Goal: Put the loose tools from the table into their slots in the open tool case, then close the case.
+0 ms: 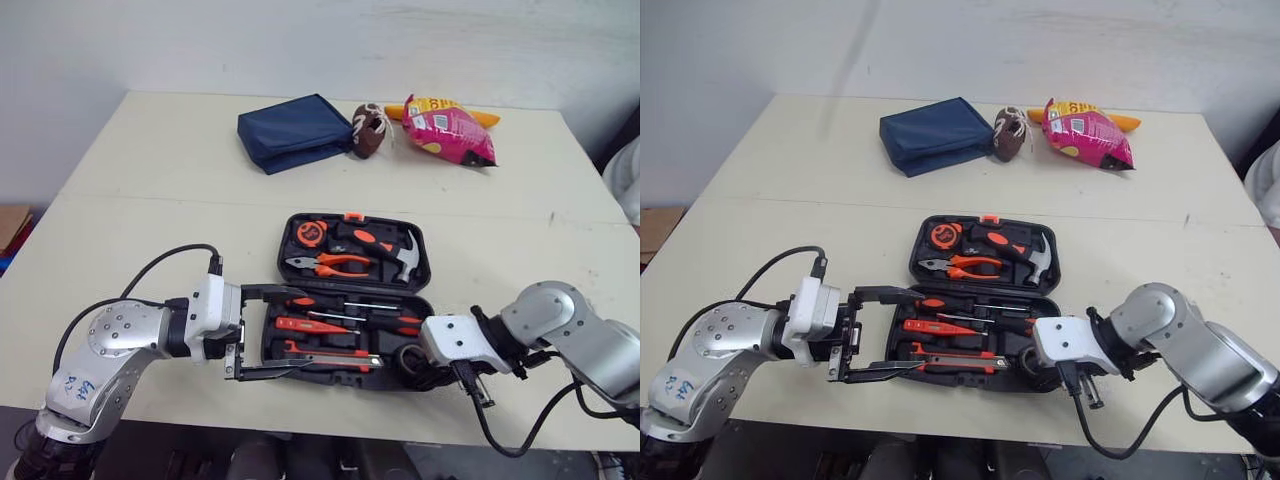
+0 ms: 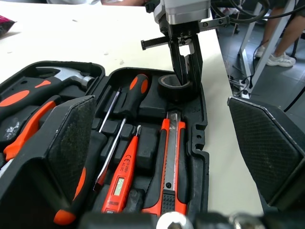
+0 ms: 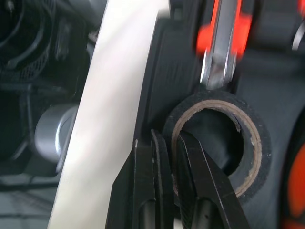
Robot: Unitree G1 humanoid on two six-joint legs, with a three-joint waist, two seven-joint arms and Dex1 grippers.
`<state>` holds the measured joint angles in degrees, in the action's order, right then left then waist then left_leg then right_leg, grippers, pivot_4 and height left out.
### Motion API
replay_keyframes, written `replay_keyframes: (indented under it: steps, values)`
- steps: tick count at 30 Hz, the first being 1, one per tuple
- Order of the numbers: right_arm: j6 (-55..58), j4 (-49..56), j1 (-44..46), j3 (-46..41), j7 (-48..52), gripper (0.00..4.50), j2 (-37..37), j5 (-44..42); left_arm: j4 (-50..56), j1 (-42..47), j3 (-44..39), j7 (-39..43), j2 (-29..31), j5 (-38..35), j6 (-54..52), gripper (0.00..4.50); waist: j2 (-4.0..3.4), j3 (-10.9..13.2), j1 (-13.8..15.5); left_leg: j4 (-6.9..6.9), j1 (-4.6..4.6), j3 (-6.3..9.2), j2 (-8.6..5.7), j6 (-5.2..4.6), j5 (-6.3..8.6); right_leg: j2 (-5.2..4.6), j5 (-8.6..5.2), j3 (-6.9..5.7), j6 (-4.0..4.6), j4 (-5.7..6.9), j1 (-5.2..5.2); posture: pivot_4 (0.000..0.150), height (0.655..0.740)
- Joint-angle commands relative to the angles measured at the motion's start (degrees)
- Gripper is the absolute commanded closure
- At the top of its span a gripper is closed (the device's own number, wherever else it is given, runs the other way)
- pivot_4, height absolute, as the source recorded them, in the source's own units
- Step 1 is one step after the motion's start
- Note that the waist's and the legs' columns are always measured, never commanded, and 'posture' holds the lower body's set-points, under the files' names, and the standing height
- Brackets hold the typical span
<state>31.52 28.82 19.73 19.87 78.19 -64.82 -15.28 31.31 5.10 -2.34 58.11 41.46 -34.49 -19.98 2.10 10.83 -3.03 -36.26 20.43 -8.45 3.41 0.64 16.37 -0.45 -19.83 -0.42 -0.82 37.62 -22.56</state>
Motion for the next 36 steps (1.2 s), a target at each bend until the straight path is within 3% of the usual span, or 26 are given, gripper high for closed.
replay_keyframes:
  steps: [1,7,13,19,24,30,33,36]
  values:
    - [3.75,1.76,0.13,-0.21,2.48,4.47,-3.04,-0.24,2.67,0.2,-0.38,-1.32,0.07,-0.24,-0.11,0.0,0.0,0.0,0.34,0.01,0.0,0.01,0.0,0.0,0.0,0.0,0.0,-0.01,0.0,0.0,0.0,0.15,0.74]
    - [2.7,-1.16,-0.48,1.23,-0.14,4.47,-2.41,4.19,2.74,0.32,-0.15,-1.95,0.17,-0.22,-0.26,0.0,0.01,-0.01,0.48,0.03,0.04,0.03,0.0,-0.01,0.02,0.0,-0.02,-0.05,0.03,-0.08,-0.01,0.15,0.74]
    - [2.25,-0.09,0.66,0.37,0.42,4.47,0.62,1.11,2.23,0.31,-0.68,-1.57,0.55,-0.31,-0.19,0.0,0.09,-0.04,0.55,-0.04,0.03,0.02,0.0,-0.05,0.03,-0.02,0.02,-0.06,0.0,-0.08,0.03,0.15,0.74]
    - [-0.35,0.28,0.17,-4.51,4.78,1.83,2.21,-5.78,2.06,-0.57,-1.52,-1.48,0.73,-0.41,0.05,0.0,0.05,-0.02,-0.03,0.11,0.01,0.03,0.03,0.04,-0.01,0.03,-0.02,-0.13,0.11,-0.03,-0.05,0.15,0.74]
    - [1.34,-1.39,0.0,-8.84,9.24,1.83,1.4,-13.26,0.66,-1.28,-2.51,-0.8,1.09,-0.16,0.68,0.0,0.01,0.01,-0.08,0.11,0.06,0.03,0.05,0.06,-0.02,0.04,-0.05,-0.13,0.15,-0.03,-0.09,0.15,0.74]
    - [-1.0,-5.56,-2.08,-15.55,9.45,1.83,5.72,-20.18,0.01,-1.79,-3.09,-0.22,1.52,0.26,1.43,0.0,0.01,0.01,0.02,0.06,0.06,0.03,0.04,0.02,0.0,0.02,-0.03,-0.13,0.13,-0.03,-0.05,0.15,0.74]
    - [-6.72,-6.61,-5.81,-16.22,9.65,2.63,9.49,-20.28,0.03,-2.37,-3.11,-0.01,1.59,0.74,2.12,0.0,0.04,0.0,0.07,0.08,0.05,0.06,0.05,0.03,0.0,0.04,-0.03,-0.15,0.14,-0.03,-0.05,0.15,0.74]
    - [-13.74,-9.93,-9.13,-15.71,7.96,4.11,13.69,-16.46,0.2,-2.78,-3.16,0.01,1.62,0.8,2.47,0.0,0.04,0.0,-0.05,0.1,0.07,0.04,0.05,0.04,0.0,0.04,-0.04,-0.14,0.13,-0.04,-0.06,0.15,0.74]
